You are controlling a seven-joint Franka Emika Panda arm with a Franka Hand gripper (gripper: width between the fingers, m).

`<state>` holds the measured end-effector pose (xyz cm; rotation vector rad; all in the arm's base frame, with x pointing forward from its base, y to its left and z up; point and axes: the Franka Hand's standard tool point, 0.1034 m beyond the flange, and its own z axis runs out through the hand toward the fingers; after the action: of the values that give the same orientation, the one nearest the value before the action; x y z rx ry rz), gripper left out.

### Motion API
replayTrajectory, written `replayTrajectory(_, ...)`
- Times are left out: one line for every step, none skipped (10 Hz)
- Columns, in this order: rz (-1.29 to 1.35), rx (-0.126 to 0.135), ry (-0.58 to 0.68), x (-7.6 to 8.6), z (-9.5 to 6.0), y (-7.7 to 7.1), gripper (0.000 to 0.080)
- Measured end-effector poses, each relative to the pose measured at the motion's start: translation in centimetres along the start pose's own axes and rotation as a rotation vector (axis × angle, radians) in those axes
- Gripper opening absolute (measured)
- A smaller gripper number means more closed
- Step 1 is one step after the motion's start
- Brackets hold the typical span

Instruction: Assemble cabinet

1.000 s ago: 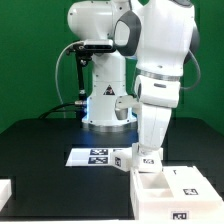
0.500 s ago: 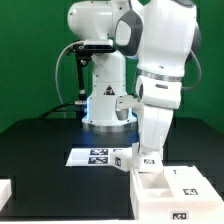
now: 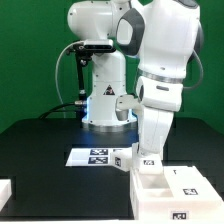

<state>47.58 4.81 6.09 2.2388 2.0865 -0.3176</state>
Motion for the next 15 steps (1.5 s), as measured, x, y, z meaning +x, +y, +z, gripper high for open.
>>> replayTrajectory(0.0,0.0,0.0,0.0,0.0,0.0,0.0065)
replayTrajectory(0.0,0.0,0.0,0.0,0.0,0.0,0.0065)
replayTrajectory(-0.001,0.0,0.0,0.0,0.0,0.0,0.0065)
replayTrajectory(-0.027,-0.004,0.001,-0.1,0.0,0.6,0.0065)
replayTrajectory(-0.042,-0.012,0.003,-0.2,0.1,1.8,0.0065)
replayTrajectory(-0.046,-0.024,0.005,-0.2,0.0,3.1,0.0065)
replayTrajectory(-0.085,-0.03,0.02,-0.5,0.1,4.3,0.0065)
replayTrajectory(-0.096,-0.031,0.04,-1.0,0.1,5.0,0.0065)
replayTrajectory(-0.069,-0.032,0.036,-0.9,0.1,4.8,0.0065)
replayTrajectory(-0.069,-0.032,0.036,-0.9,0.1,4.9,0.0065)
replayTrajectory(-0.068,-0.032,0.036,-0.9,0.1,4.9,0.0065)
replayTrajectory(-0.068,-0.032,0.036,-0.9,0.1,4.9,0.0065)
replayTrajectory(-0.066,-0.031,0.036,-0.9,0.1,4.9,0.0065)
replayTrajectory(-0.054,-0.031,0.034,-0.5,0.0,5.5,0.0065)
replayTrajectory(-0.049,-0.03,0.032,-0.2,-0.2,6.4,0.0065)
